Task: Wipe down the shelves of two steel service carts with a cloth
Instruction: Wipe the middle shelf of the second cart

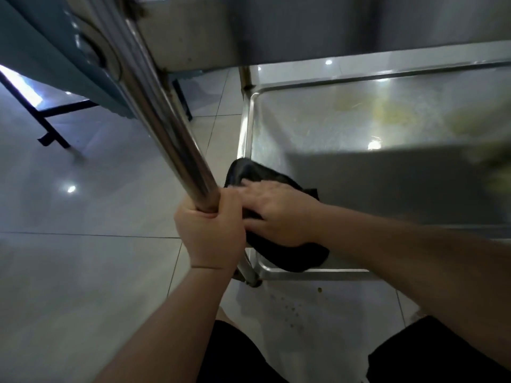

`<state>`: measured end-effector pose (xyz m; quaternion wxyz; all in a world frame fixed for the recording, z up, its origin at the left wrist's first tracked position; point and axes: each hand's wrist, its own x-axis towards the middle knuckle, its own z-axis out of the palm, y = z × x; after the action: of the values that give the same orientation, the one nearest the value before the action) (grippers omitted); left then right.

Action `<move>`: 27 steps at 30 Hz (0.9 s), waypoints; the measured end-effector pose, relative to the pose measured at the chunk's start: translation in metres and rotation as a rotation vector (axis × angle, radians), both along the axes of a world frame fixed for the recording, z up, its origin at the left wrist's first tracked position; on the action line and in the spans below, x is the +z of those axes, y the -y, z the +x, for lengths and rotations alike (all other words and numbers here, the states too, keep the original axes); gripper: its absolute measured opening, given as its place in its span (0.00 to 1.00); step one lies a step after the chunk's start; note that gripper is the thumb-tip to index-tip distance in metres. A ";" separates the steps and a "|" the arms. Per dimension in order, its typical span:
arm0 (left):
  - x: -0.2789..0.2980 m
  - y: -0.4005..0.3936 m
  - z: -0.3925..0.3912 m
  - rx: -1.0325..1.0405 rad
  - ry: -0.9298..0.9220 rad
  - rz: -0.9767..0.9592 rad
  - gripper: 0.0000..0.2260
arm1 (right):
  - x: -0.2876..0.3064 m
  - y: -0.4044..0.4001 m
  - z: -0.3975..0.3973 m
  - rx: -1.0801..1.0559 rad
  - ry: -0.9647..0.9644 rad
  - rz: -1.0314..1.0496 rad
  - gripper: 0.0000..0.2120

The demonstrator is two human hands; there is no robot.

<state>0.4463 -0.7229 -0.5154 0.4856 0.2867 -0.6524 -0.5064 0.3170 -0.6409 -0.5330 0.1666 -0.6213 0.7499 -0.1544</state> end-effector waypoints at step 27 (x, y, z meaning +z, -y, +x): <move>0.018 -0.007 0.009 0.067 0.246 0.049 0.15 | -0.006 -0.091 0.010 -0.256 -0.180 0.015 0.30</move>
<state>0.4549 -0.7161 -0.4978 0.4115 0.3800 -0.6844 -0.4668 0.3271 -0.5504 -0.5388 0.0824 -0.5308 0.8360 -0.1124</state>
